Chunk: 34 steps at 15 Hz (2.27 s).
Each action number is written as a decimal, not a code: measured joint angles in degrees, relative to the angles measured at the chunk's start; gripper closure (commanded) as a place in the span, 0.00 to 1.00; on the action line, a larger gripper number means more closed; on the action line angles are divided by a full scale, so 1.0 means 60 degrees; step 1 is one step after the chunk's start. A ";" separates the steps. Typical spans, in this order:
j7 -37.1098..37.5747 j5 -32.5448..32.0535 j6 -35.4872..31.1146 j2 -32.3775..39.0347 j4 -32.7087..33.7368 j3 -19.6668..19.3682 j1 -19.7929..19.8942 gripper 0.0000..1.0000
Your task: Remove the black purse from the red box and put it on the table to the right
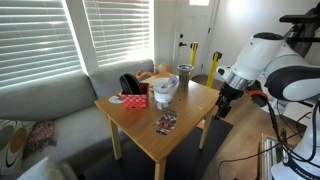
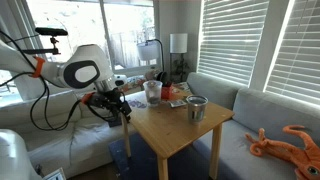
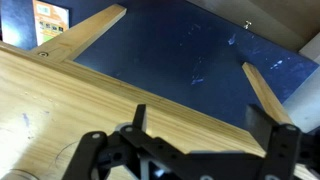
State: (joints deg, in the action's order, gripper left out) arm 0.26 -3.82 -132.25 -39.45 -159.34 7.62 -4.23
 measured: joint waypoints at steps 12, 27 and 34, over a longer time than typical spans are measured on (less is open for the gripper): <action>0.0701 0.0407 -0.0845 -0.0070 0.0861 -0.0174 0.0004 0.00; 0.0802 0.0255 -0.1274 0.0638 0.3144 -0.0299 0.0311 0.00; -0.1200 -0.0331 -0.0237 0.3983 0.6950 -0.0356 0.0273 0.00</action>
State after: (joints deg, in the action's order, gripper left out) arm -6.94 -5.80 -133.67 -15.55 -117.64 5.48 -2.59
